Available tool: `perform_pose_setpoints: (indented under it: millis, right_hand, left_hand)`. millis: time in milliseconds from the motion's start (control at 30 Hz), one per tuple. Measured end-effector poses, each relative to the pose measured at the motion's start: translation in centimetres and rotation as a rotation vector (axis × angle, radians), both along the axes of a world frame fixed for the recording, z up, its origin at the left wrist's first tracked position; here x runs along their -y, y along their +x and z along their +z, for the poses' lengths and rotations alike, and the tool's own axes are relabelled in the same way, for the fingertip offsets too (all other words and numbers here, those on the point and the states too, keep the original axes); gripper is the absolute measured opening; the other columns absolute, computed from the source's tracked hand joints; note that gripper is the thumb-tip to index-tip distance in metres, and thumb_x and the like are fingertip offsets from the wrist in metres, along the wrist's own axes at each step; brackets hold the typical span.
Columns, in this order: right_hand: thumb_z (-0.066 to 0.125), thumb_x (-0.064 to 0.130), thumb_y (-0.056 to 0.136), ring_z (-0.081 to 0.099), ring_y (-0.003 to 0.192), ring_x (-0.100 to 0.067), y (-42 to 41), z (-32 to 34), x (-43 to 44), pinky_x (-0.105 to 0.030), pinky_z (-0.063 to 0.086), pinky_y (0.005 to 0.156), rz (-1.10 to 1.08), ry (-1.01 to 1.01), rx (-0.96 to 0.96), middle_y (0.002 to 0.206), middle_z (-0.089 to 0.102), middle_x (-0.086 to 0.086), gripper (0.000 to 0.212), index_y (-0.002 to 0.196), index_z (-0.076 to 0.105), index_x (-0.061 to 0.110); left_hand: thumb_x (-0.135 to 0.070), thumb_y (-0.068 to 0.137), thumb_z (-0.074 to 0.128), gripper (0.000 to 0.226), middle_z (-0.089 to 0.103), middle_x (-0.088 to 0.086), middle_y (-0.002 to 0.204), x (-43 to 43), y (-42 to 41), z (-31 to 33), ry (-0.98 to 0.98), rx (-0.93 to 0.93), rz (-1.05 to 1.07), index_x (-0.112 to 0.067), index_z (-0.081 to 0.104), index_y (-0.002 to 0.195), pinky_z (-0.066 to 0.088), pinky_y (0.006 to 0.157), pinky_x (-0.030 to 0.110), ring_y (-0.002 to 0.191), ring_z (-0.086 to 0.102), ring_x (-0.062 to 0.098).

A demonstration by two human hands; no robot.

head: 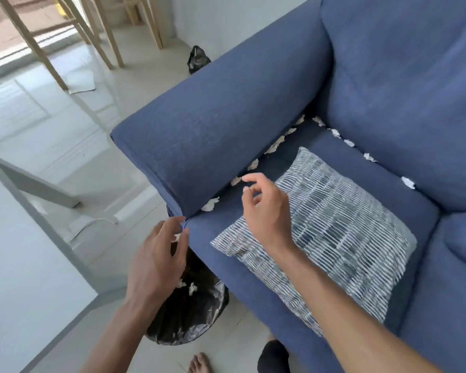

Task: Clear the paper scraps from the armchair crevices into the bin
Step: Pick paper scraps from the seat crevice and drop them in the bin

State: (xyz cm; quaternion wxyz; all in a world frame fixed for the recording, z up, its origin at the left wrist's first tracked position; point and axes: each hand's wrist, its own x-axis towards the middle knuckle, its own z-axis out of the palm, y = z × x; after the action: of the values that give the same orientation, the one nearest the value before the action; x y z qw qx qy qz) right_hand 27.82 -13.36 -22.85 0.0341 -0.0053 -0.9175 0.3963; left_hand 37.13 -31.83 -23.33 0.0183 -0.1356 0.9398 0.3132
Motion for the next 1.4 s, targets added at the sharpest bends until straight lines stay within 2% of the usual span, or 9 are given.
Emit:
perform_pose_setpoints:
  millis: [167,300,433,667,767,900,1000,1167,1400]
  right_hand:
    - [0.055,0.012,0.092,0.061,0.074,-0.015,-4.5,-0.6,-8.7,-0.030,0.048,0.068,-0.129,0.029,-0.090,0.087,0.067,0.004,0.021,0.108,0.067,0.021]
    - [0.055,0.009,0.090,0.062,0.078,-0.017,-7.3,-2.1,-17.6,-0.034,0.049,0.072,-0.245,0.062,-0.048,0.088,0.068,0.003,0.022,0.106,0.067,0.019]
    - [0.058,0.007,0.089,0.060,0.073,-0.016,-9.1,-3.6,-25.4,-0.040,0.052,0.072,-0.312,0.055,-0.004,0.082,0.065,0.003,0.022,0.107,0.067,0.019]
    - [0.061,0.014,0.091,0.063,0.076,-0.019,-11.5,-7.0,-36.2,-0.040,0.055,0.072,-0.445,0.153,0.090,0.085,0.064,0.006,0.018,0.108,0.066,0.019]
    - [0.061,0.021,0.094,0.065,0.080,-0.023,-11.7,-9.1,-39.7,-0.037,0.053,0.074,-0.569,0.175,0.172,0.088,0.067,0.002,0.017,0.109,0.065,0.018]
    - [0.061,0.031,0.095,0.063,0.100,-0.030,-12.9,-11.4,-42.5,-0.036,0.047,0.082,-0.743,0.141,0.306,0.103,0.067,-0.008,0.028,0.114,0.065,0.012]
    - [0.064,0.038,0.093,0.061,0.105,-0.031,-14.1,-12.6,-42.5,-0.037,0.047,0.086,-0.842,0.073,0.324,0.110,0.066,-0.011,0.035,0.112,0.068,0.010]
    - [0.073,0.050,0.082,0.064,0.102,-0.027,-15.6,-13.8,-41.5,-0.034,0.046,0.083,-1.092,0.013,0.271,0.106,0.070,-0.006,0.042,0.103,0.071,0.013]
    - [0.081,0.048,0.075,0.068,0.090,-0.028,-16.4,-15.5,-41.5,-0.028,0.040,0.069,-1.308,-0.009,0.257,0.089,0.075,0.000,0.040,0.090,0.072,0.011]
  left_hand:
    - [-0.034,0.098,0.047,0.021,0.063,-0.010,0.097,-7.1,-7.7,-0.8,-0.007,-0.089,-0.090,-0.027,0.058,0.114,0.055,0.068,0.035,0.085,0.062,0.009]
    - [-0.035,0.100,0.046,0.021,0.065,-0.009,0.097,-13.7,-14.0,-0.8,-0.099,-0.104,-0.074,-0.024,0.060,0.113,0.043,0.059,0.028,0.083,0.061,0.010]
    - [-0.036,0.099,0.047,0.023,0.065,-0.009,0.100,-20.4,-19.7,-0.7,-0.098,-0.098,-0.104,-0.023,0.060,0.113,0.040,0.064,0.028,0.085,0.057,0.009]
    - [-0.035,0.096,0.052,0.019,0.066,-0.007,0.097,-30.5,-27.3,-3.4,0.042,-0.083,-0.317,-0.021,0.064,0.099,0.051,0.074,0.034,0.092,0.063,0.017]
    - [-0.037,0.095,0.054,0.023,0.069,-0.005,0.099,-34.0,-29.9,-5.3,0.037,0.018,-0.349,-0.019,0.068,0.100,0.045,0.074,0.026,0.095,0.064,0.017]
    - [-0.042,0.091,0.058,0.031,0.070,-0.005,0.104,-38.4,-32.8,-7.7,-0.004,0.130,-0.388,-0.022,0.067,0.114,0.050,0.082,0.030,0.097,0.066,0.017]
    - [-0.042,0.090,0.059,0.036,0.068,-0.002,0.113,-41.7,-34.1,-9.4,-0.035,0.196,-0.453,-0.025,0.064,0.121,0.048,0.086,0.033,0.106,0.063,0.021]
    - [-0.052,0.081,0.067,0.034,0.066,-0.001,0.108,-45.2,-34.7,-12.0,-0.054,0.206,-0.411,-0.028,0.069,0.105,0.049,0.078,0.032,0.099,0.064,0.023]
    - [-0.065,0.068,0.072,0.044,0.065,-0.001,0.095,-47.5,-34.3,-13.3,-0.047,0.108,-0.229,-0.025,0.074,0.086,0.049,0.070,0.032,0.087,0.064,0.024]
